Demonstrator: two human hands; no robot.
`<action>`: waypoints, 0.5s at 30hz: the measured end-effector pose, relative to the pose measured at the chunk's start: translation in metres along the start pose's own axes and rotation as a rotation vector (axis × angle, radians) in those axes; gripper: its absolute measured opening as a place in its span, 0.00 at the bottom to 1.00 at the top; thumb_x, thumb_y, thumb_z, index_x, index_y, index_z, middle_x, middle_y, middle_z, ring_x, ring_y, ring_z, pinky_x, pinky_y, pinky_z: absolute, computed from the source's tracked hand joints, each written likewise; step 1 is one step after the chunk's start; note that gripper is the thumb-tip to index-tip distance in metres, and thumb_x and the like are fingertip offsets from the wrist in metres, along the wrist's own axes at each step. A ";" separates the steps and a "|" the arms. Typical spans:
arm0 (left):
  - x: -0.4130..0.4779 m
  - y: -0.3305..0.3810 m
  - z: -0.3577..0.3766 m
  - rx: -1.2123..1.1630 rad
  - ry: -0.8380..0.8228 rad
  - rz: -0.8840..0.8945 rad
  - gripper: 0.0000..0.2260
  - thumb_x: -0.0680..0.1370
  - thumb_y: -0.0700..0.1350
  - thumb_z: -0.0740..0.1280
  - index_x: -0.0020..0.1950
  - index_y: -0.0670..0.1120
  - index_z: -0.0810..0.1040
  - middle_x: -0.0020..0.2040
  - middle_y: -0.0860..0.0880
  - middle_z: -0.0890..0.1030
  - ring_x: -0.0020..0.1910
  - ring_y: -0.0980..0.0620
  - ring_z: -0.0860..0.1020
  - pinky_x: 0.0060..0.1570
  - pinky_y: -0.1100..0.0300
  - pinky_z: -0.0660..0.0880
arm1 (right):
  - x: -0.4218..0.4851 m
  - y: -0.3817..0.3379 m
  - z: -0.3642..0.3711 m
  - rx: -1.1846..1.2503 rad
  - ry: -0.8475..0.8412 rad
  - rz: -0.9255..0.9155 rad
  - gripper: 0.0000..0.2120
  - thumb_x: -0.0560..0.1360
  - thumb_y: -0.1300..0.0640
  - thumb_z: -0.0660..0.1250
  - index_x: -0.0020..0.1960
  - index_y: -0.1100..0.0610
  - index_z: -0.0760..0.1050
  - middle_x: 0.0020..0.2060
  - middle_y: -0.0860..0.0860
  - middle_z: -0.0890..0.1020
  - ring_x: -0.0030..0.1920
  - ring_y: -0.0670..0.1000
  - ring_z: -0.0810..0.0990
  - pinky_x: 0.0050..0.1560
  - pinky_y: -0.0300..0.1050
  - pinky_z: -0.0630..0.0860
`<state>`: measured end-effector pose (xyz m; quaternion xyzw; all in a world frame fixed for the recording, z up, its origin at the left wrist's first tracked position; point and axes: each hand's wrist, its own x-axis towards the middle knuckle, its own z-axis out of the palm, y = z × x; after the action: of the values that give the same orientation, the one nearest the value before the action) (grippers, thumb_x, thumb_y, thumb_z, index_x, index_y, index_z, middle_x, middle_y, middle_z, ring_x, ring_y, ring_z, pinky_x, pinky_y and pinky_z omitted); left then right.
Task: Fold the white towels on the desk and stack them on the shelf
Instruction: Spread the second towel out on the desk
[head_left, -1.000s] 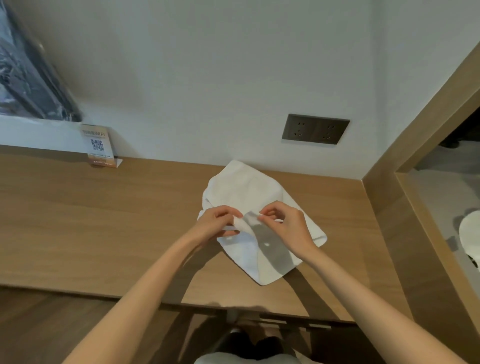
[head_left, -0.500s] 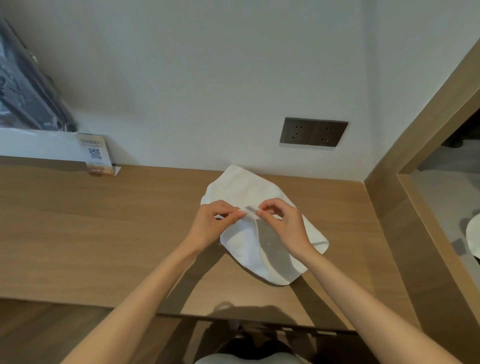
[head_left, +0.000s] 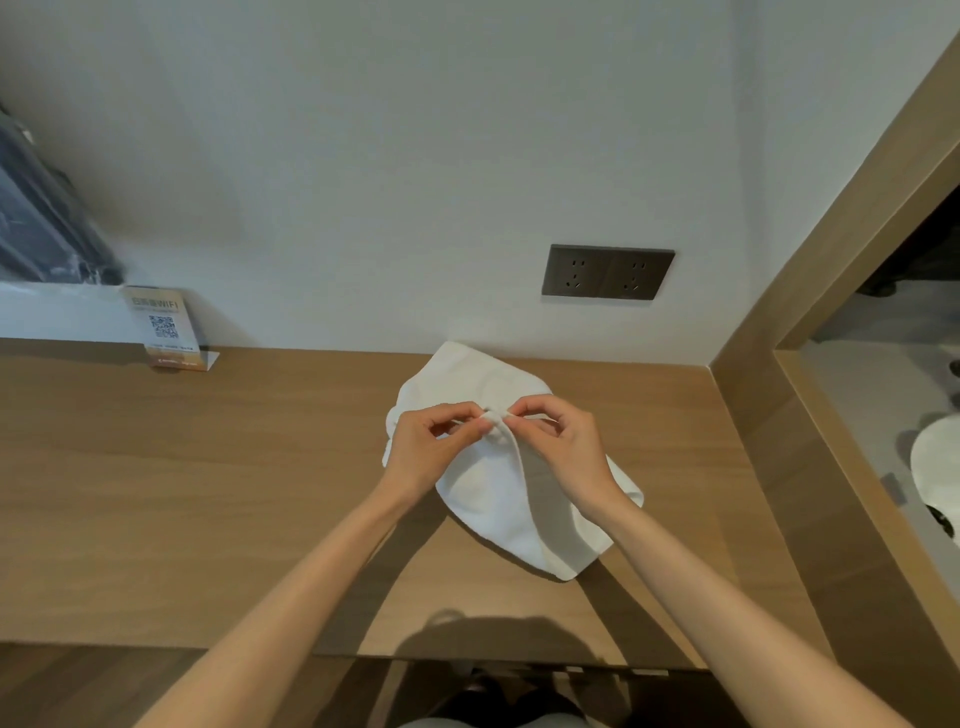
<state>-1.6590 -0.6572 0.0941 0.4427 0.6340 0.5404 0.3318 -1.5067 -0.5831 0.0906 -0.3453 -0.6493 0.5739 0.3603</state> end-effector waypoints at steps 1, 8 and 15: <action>0.002 -0.001 0.001 -0.013 0.024 -0.011 0.02 0.73 0.40 0.72 0.41 0.46 0.84 0.41 0.56 0.84 0.41 0.57 0.81 0.46 0.68 0.76 | 0.001 -0.001 0.000 0.005 0.002 0.000 0.04 0.73 0.63 0.70 0.47 0.63 0.80 0.42 0.49 0.83 0.42 0.43 0.83 0.45 0.34 0.76; 0.007 0.005 0.002 -0.055 -0.001 0.030 0.03 0.74 0.39 0.71 0.44 0.45 0.78 0.45 0.50 0.82 0.39 0.56 0.81 0.45 0.60 0.80 | 0.006 -0.005 -0.003 -0.004 -0.007 -0.023 0.02 0.73 0.65 0.69 0.45 0.61 0.80 0.40 0.48 0.82 0.41 0.41 0.81 0.46 0.34 0.76; 0.025 0.018 -0.008 -0.051 -0.010 -0.043 0.09 0.77 0.40 0.67 0.56 0.43 0.80 0.45 0.53 0.82 0.43 0.60 0.80 0.47 0.66 0.79 | 0.010 0.004 -0.004 -0.256 0.029 -0.021 0.12 0.71 0.62 0.70 0.52 0.51 0.76 0.40 0.45 0.79 0.39 0.42 0.77 0.42 0.35 0.76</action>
<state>-1.6720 -0.6363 0.1148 0.4232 0.6276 0.5470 0.3576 -1.5087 -0.5720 0.0876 -0.3896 -0.7157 0.4775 0.3285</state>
